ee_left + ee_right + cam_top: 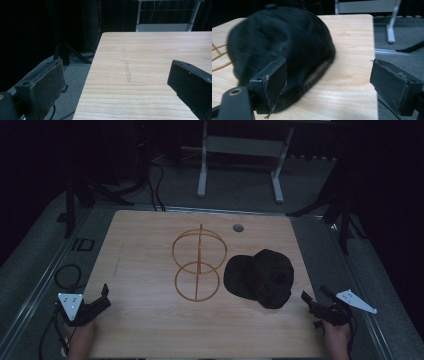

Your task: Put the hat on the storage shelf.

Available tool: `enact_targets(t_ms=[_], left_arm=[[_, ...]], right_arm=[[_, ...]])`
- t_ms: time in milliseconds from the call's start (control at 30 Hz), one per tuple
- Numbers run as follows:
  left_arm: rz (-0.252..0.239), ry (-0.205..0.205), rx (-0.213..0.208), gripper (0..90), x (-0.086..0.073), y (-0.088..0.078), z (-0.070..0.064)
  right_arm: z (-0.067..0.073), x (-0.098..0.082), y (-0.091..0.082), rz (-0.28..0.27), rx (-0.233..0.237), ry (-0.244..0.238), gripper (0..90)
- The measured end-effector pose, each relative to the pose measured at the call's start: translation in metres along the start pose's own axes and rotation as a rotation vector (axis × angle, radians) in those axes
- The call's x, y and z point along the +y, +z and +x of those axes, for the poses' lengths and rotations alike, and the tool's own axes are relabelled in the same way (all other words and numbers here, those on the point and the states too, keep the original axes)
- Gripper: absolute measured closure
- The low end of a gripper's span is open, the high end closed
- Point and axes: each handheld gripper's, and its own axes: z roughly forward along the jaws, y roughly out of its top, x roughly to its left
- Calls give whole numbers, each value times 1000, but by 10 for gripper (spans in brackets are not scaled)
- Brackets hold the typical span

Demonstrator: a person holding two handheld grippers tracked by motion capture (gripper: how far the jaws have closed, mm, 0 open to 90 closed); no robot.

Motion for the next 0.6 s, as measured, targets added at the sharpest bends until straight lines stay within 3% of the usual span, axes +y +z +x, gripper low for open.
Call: enact_targets(t_ms=[233,367,600], left_arm=[[1,0,0,18,0,0,0],[0,3,0,18,0,0,-1],[5,12,-1,18,0,0,-1]], right_arm=[[13,23,12,16,103,-51,136],[21,33,23,52,174,-74,134],[33,50,41,82,220,-132,132]])
